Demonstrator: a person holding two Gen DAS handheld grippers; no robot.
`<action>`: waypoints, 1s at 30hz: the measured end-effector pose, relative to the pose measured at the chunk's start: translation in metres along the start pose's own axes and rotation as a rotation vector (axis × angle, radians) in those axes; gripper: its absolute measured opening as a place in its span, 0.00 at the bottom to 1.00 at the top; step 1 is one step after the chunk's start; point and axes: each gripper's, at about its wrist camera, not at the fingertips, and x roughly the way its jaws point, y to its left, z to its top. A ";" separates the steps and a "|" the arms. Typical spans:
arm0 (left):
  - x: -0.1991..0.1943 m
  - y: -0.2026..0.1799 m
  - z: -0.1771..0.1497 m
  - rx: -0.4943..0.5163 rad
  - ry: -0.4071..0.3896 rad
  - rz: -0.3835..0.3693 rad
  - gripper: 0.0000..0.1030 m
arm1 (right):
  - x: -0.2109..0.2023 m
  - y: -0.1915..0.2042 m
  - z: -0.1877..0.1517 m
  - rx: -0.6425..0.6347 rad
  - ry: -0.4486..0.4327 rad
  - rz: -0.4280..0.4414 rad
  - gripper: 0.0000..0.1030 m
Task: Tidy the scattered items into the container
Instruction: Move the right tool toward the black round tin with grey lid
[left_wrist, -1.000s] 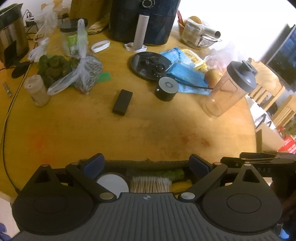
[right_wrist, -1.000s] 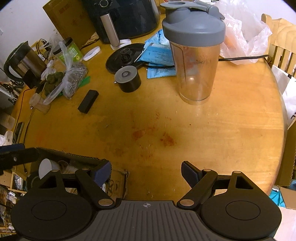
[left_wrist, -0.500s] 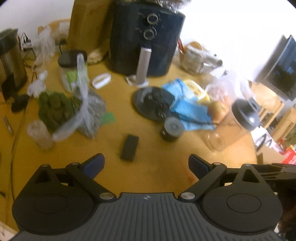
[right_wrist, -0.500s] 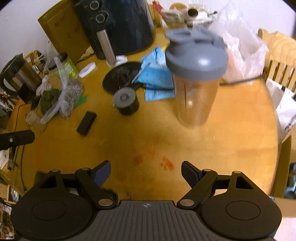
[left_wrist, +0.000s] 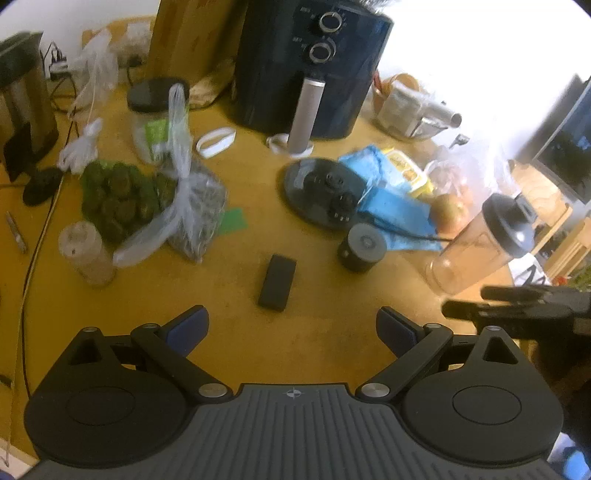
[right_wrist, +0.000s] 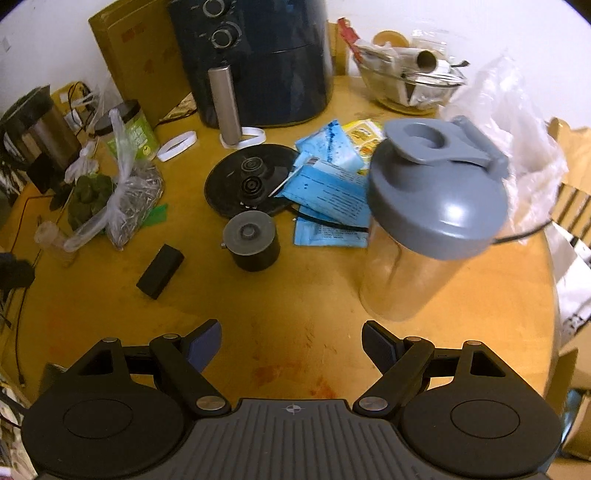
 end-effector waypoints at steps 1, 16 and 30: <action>0.001 0.001 -0.002 -0.004 0.007 0.000 0.96 | 0.004 0.002 0.001 -0.008 -0.001 0.001 0.82; 0.002 0.007 -0.009 -0.004 0.040 -0.003 0.96 | 0.064 0.040 0.029 -0.103 -0.048 -0.010 0.83; -0.008 0.008 0.004 -0.007 -0.004 -0.034 0.96 | 0.073 0.038 0.049 -0.090 -0.109 0.002 0.83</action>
